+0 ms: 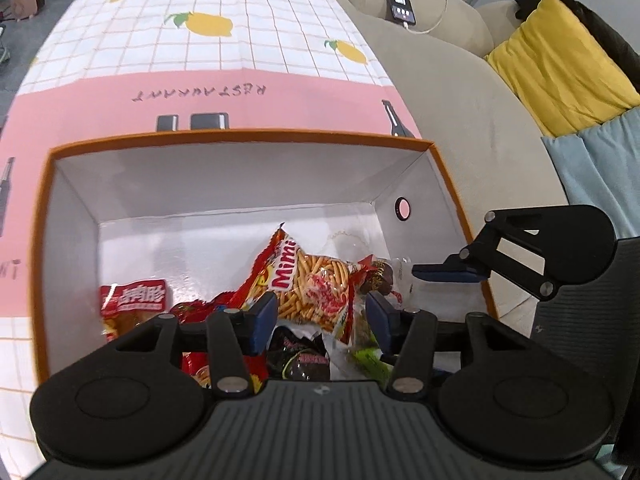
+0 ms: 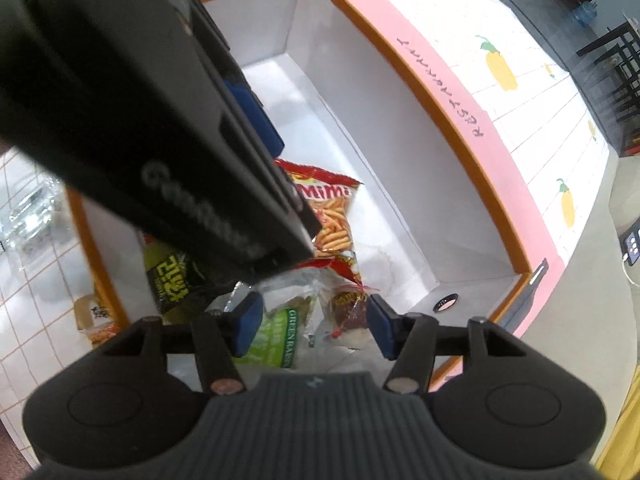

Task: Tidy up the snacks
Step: 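Lift both open tools out of the box and back toward the table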

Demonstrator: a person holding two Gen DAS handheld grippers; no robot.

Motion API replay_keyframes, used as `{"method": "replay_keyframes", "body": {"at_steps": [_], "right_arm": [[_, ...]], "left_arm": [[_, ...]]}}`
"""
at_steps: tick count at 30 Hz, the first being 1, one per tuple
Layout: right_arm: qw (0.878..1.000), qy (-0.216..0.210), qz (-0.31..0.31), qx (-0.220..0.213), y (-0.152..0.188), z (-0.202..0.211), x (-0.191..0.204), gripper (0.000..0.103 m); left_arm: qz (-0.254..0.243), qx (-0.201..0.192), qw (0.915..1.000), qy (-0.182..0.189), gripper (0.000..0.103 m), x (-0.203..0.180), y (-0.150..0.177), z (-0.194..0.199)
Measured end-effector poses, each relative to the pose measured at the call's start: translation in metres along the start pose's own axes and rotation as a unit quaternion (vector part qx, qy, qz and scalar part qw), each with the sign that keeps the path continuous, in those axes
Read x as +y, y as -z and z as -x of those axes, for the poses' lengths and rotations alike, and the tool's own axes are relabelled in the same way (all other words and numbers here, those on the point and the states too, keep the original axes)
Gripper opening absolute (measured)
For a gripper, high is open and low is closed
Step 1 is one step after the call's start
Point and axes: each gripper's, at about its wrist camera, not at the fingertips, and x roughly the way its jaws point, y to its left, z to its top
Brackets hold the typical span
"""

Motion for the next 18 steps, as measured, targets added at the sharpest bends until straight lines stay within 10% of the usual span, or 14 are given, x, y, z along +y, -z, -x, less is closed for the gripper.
{"method": "replay_keyframes", "body": {"at_steps": [18], "right_arm": [[0.993,0.065,-0.060,-0.073,0.044,0.093,0.048,0.056]], "left_arm": [[-0.070,-0.131,0.9874,-0.055,0.060,-0.037,0.069,0.112]]}}
